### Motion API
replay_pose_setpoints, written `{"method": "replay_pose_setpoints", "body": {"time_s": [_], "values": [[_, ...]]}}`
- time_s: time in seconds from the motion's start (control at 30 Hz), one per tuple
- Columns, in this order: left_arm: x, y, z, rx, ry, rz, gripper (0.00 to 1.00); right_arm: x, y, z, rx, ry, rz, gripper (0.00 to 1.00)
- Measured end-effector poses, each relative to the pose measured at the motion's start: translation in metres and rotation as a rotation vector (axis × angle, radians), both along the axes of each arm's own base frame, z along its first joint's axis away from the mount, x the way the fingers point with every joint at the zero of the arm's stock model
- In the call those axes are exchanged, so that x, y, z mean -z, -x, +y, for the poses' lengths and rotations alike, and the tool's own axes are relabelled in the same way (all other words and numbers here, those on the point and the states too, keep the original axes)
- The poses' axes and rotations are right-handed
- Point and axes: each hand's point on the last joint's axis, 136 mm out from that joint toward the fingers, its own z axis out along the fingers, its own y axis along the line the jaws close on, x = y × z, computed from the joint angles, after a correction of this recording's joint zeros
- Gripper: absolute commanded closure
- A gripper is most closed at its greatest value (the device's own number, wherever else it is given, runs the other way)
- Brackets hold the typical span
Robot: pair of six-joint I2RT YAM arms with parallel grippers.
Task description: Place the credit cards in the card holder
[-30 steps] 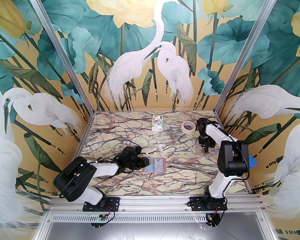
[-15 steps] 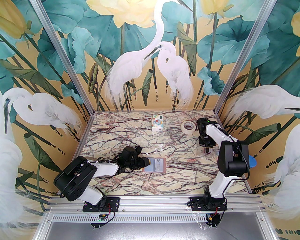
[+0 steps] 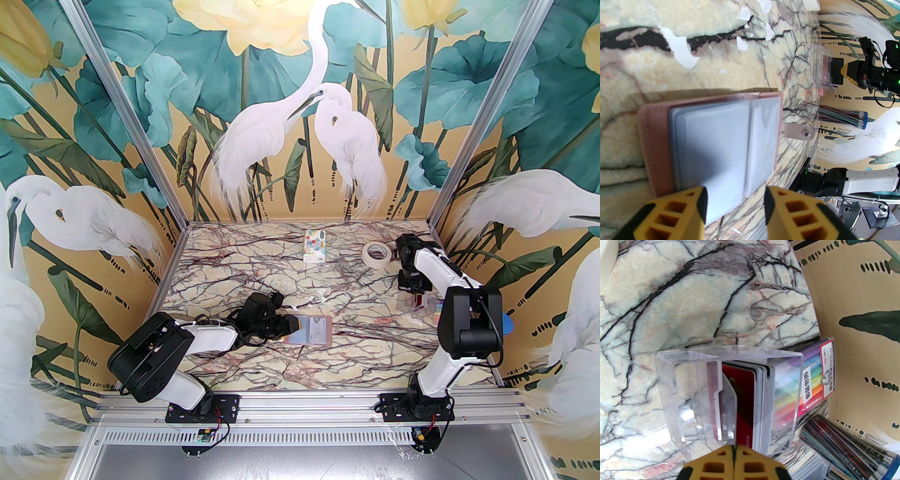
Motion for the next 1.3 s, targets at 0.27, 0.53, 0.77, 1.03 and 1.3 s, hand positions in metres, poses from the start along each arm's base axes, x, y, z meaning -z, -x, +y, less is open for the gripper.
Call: {"method": "replay_pose_setpoints", "body": {"time_s": [0.27, 0.53, 0.77, 1.03, 1.3], "values": [[0.000, 0.000, 0.000, 0.000, 0.000, 0.000, 0.54, -0.029, -0.001, 0.014, -0.005, -0.089, -0.112, 1.00], [0.000, 0.000, 0.000, 0.000, 0.001, -0.001, 0.54, -0.080, 0.000, 0.050, -0.063, -0.290, -0.314, 1.00], [-0.001, 0.000, 0.000, 0.000, 0.001, -0.002, 0.54, -0.121, 0.002, 0.123, -0.265, -0.605, -0.544, 1.00], [-0.010, 0.001, 0.001, 0.004, 0.006, -0.018, 0.54, -0.139, 0.018, 0.196, -0.508, -0.904, -0.662, 1.00], [-0.022, 0.003, 0.002, 0.010, 0.014, -0.045, 0.54, -0.130, 0.051, 0.234, -0.627, -1.136, -0.694, 1.00]]}}
